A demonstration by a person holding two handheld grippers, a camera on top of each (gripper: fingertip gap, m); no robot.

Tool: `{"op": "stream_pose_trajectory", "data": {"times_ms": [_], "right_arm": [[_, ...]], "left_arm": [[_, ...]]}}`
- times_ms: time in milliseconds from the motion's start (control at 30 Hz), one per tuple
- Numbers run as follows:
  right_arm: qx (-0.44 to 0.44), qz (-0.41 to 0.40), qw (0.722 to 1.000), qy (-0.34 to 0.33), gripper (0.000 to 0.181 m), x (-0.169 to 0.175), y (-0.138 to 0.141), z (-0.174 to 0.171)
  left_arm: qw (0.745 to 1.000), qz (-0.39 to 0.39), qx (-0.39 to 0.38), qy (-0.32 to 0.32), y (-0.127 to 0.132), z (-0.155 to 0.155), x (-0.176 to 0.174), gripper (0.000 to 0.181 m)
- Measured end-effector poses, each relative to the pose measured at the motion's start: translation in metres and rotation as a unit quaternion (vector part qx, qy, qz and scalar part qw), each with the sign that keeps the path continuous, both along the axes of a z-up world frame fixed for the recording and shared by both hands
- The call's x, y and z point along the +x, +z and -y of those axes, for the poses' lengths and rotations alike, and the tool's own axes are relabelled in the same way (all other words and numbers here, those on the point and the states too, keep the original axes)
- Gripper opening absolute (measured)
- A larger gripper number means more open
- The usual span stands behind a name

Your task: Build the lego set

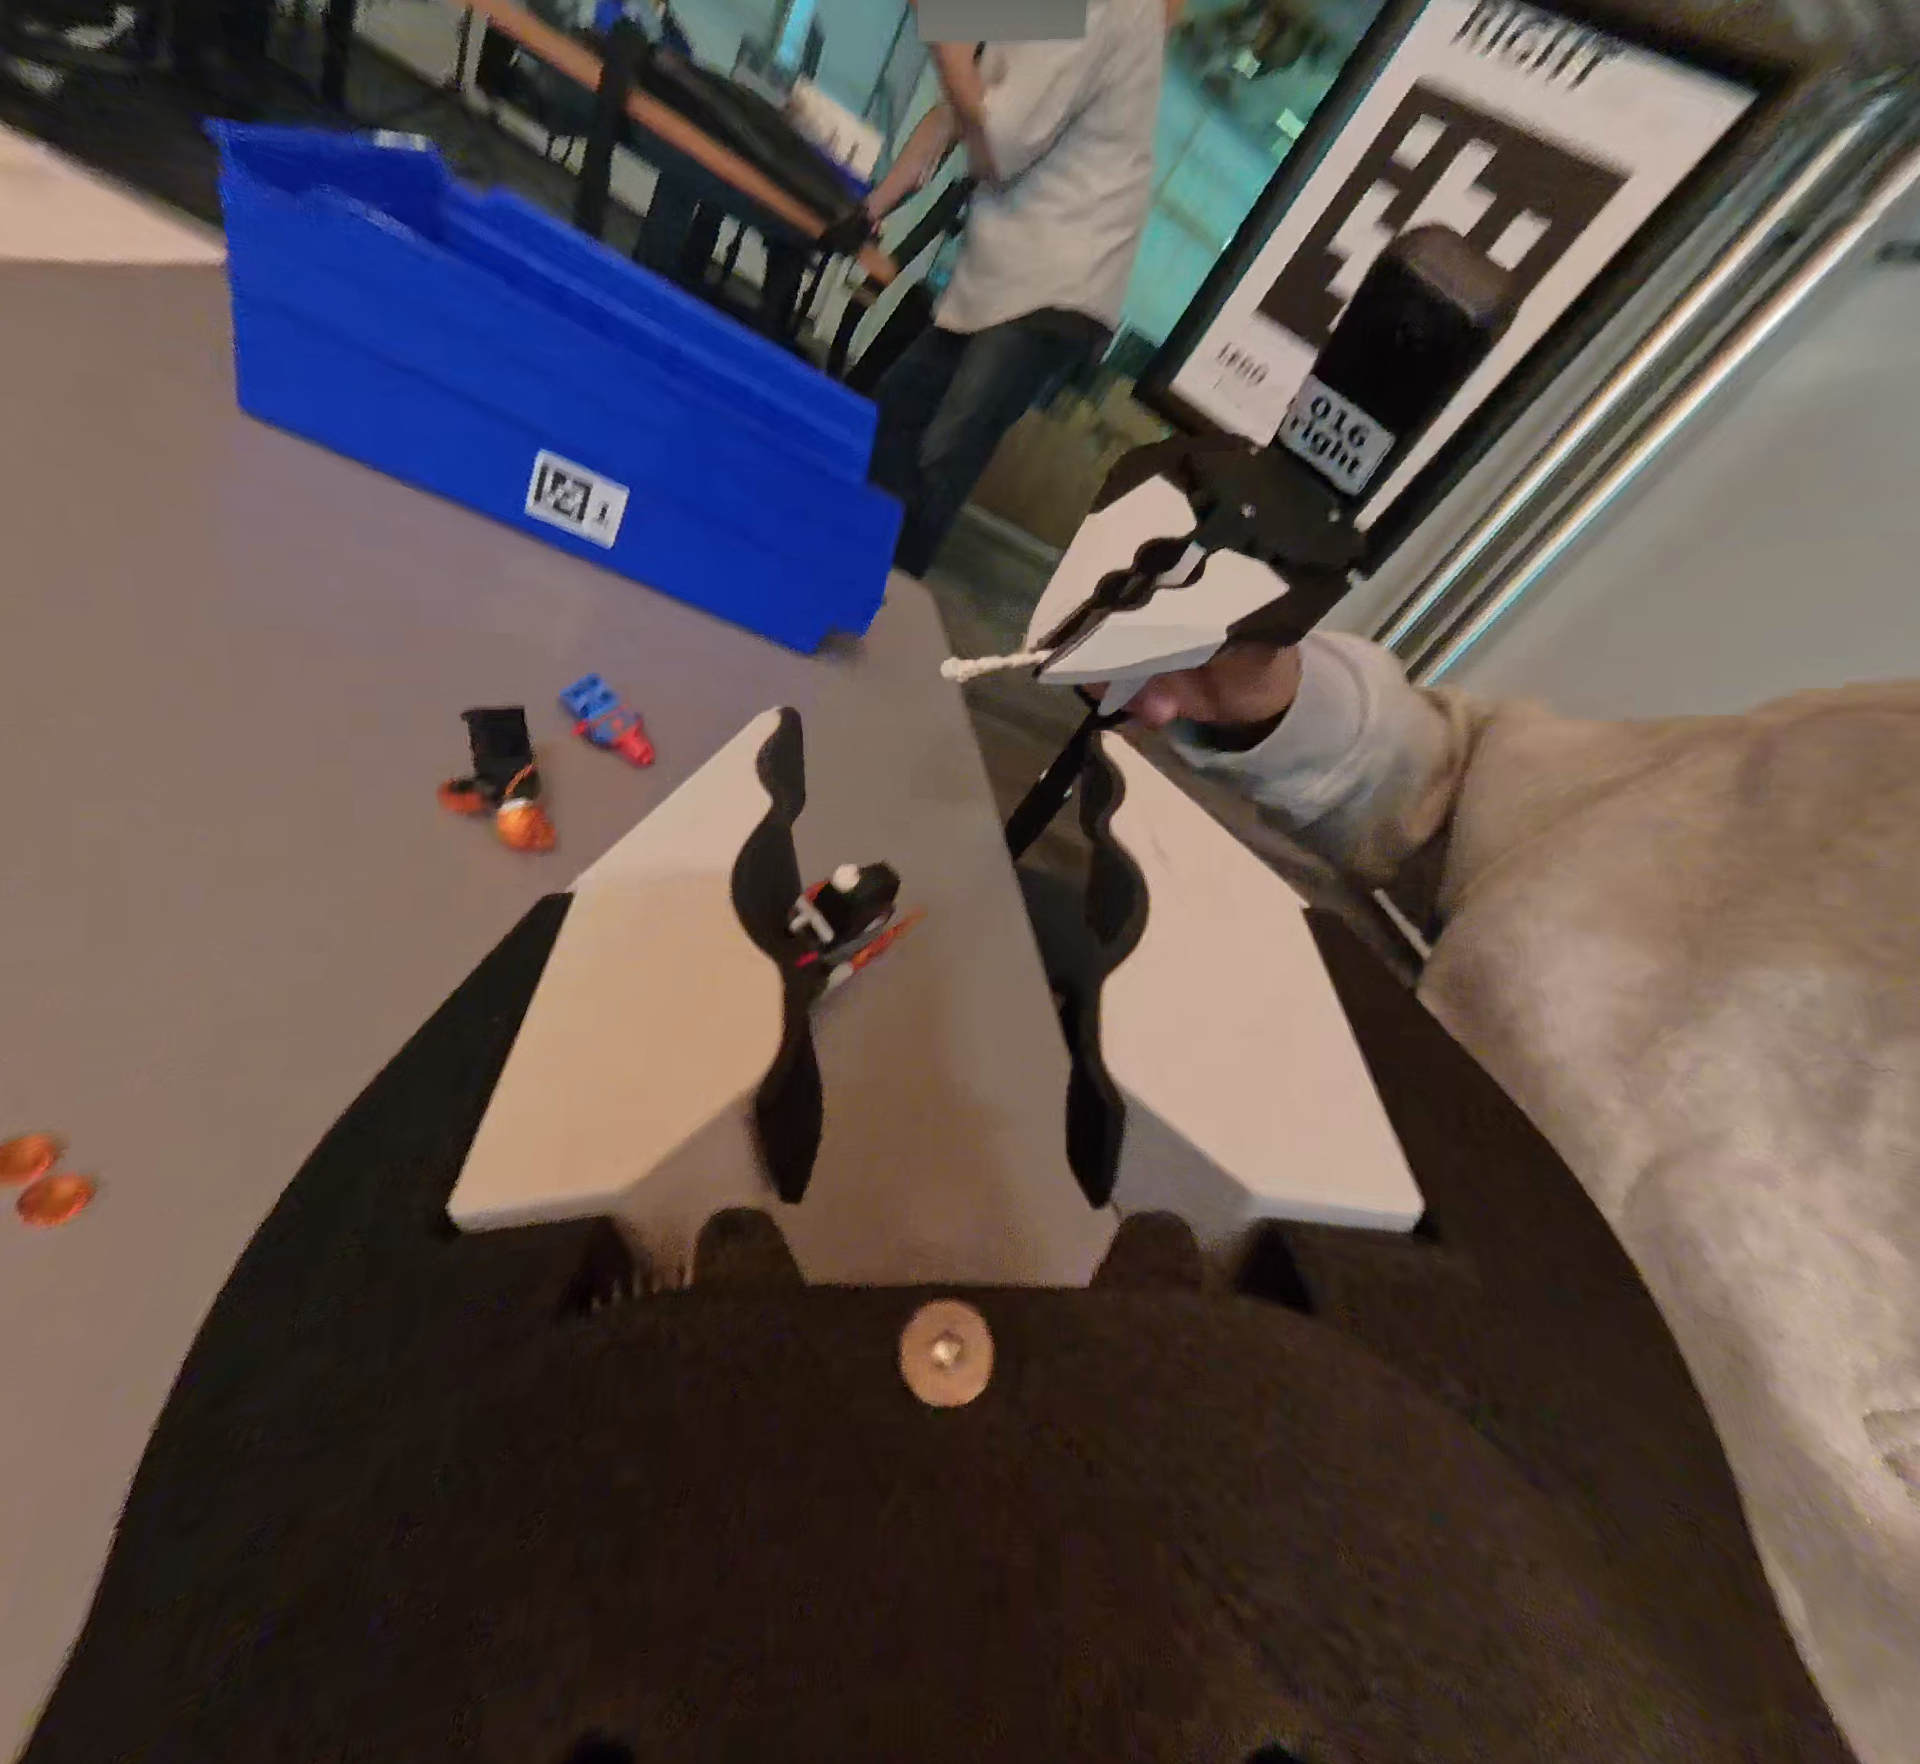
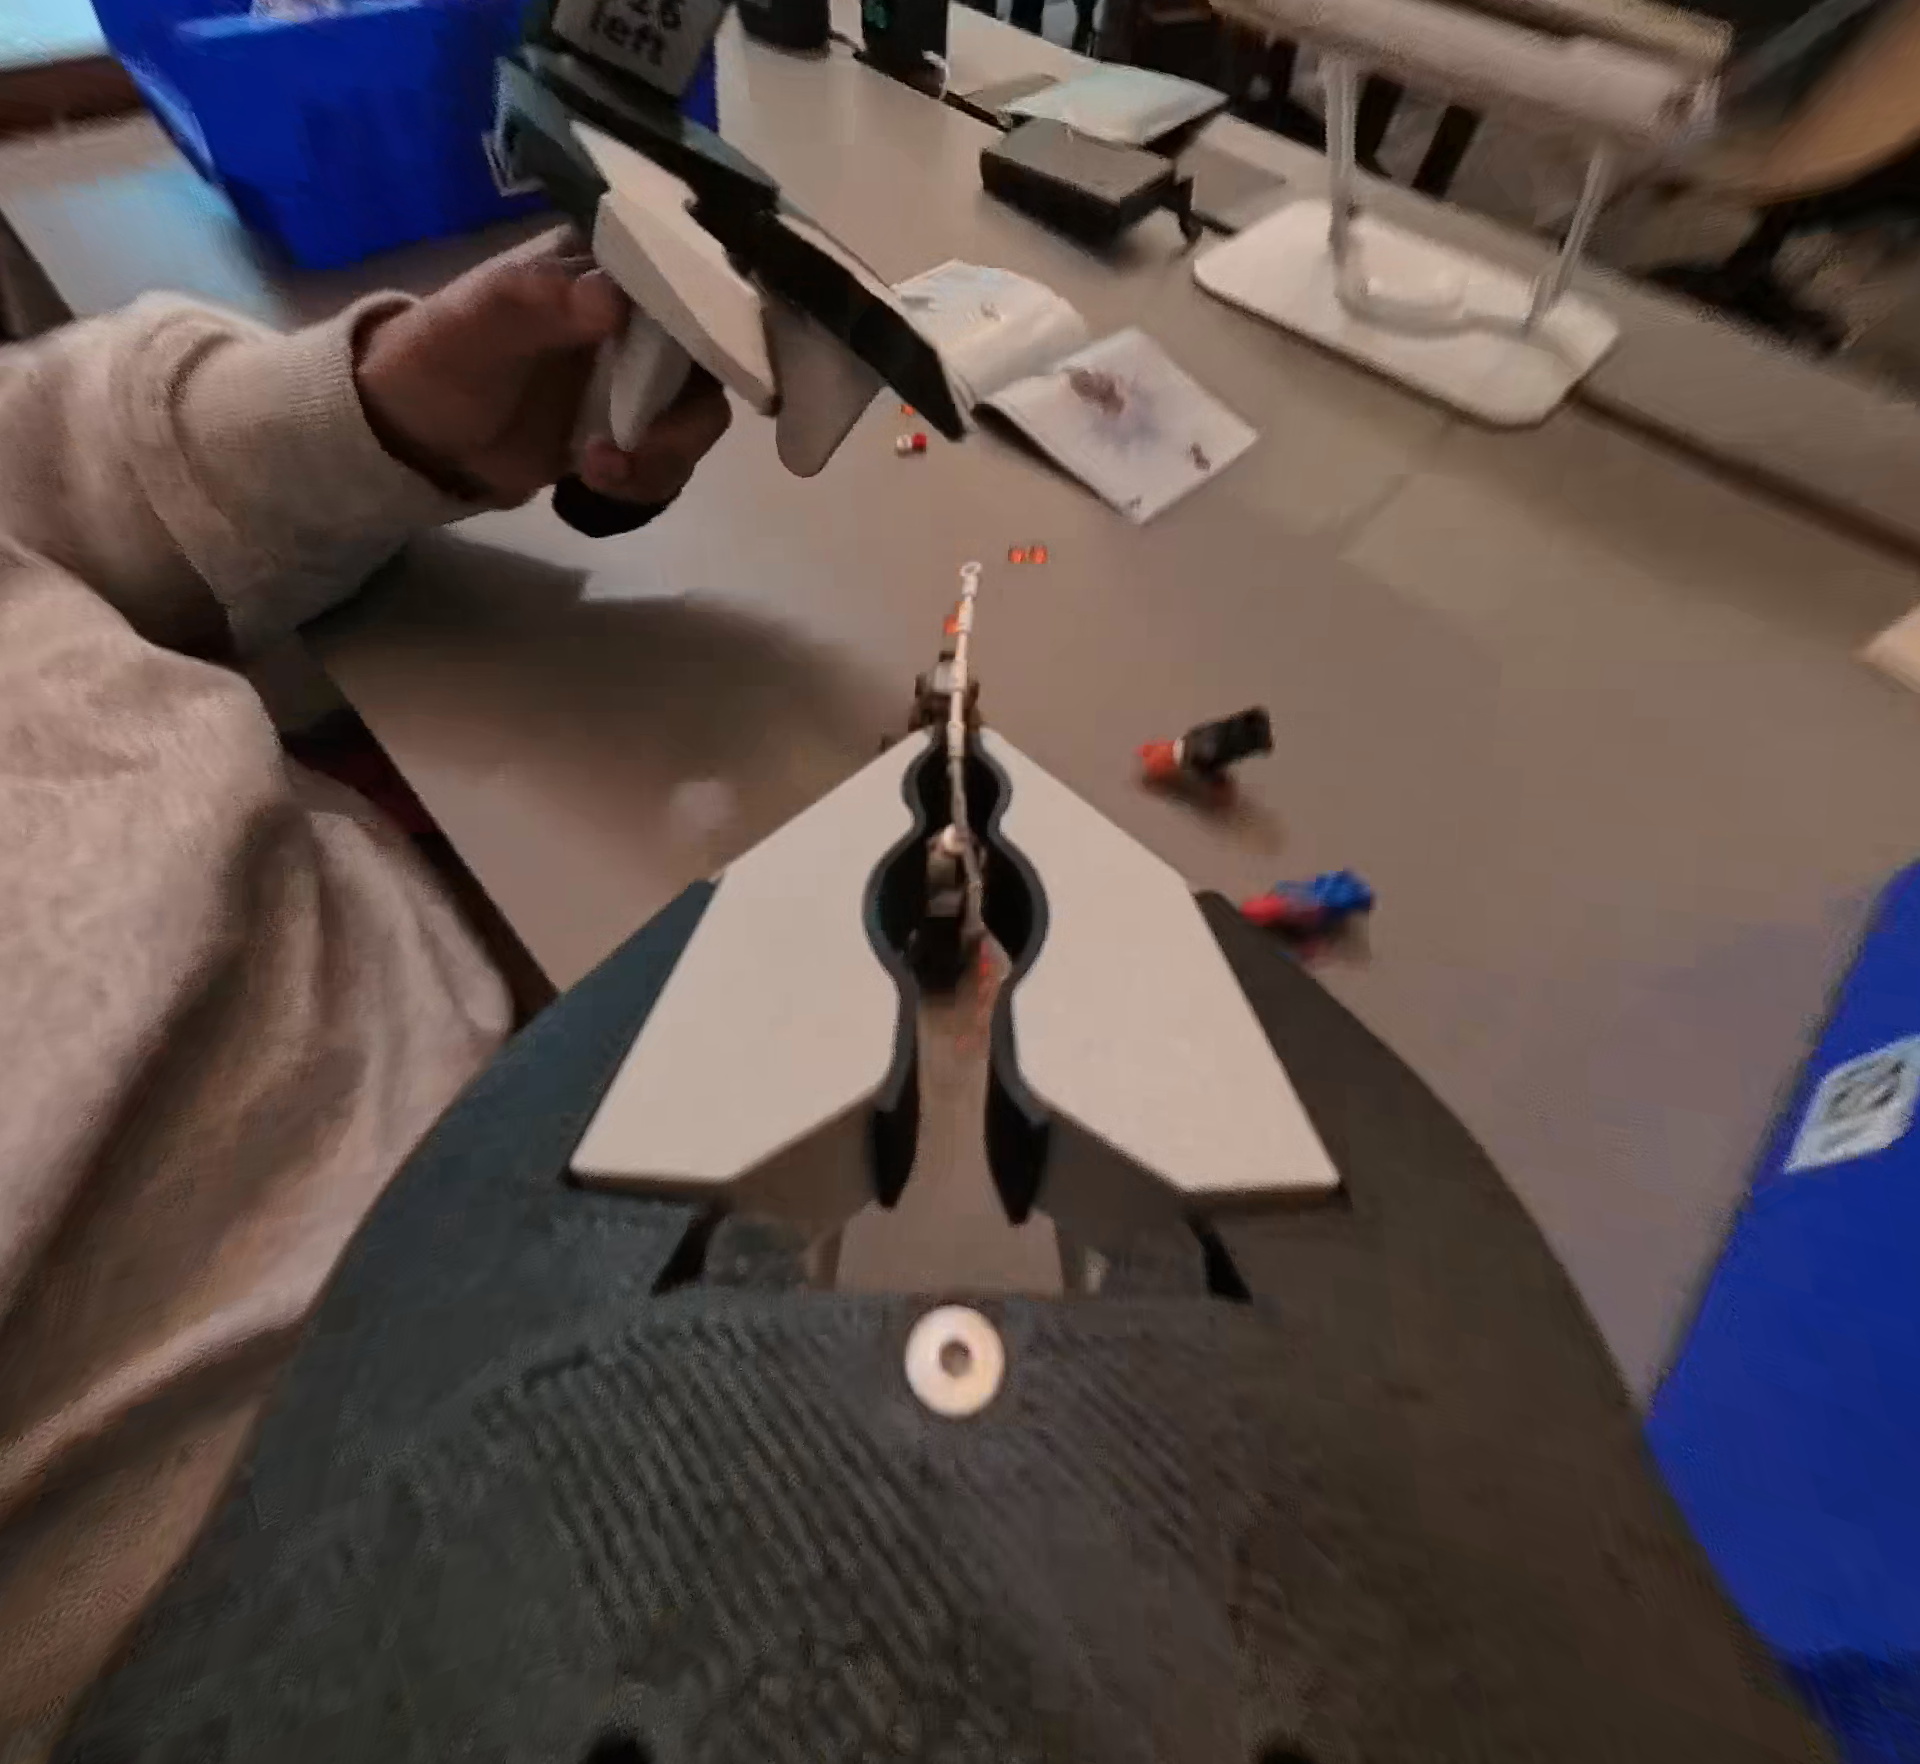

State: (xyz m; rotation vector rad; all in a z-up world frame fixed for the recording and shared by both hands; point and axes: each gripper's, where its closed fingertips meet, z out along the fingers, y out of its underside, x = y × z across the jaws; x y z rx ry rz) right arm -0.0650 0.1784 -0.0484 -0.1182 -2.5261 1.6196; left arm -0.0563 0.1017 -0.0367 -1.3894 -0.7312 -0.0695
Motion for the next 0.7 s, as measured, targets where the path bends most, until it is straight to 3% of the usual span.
{"op": "stream_pose_trajectory", "data": {"times_ms": [233,367,700], "right_arm": [[-0.054,0.234,0.971,-0.006,0.0,-0.003,-0.051,-0.028],[-0.041,0.257,0.965,0.009,0.0,-0.002,-0.065,-0.031],[-0.033,0.278,0.96,0.023,0.0,-0.003,-0.077,-0.024]], "left_arm": [[0.987,0.033,-0.153,-0.025,-0.059,-0.04,-0.002,0.051],[0.969,0.012,-0.249,-0.006,-0.083,-0.053,-0.006,0.051],[0.962,-0.005,-0.274,-0.014,-0.092,-0.067,-0.008,0.045]]}}
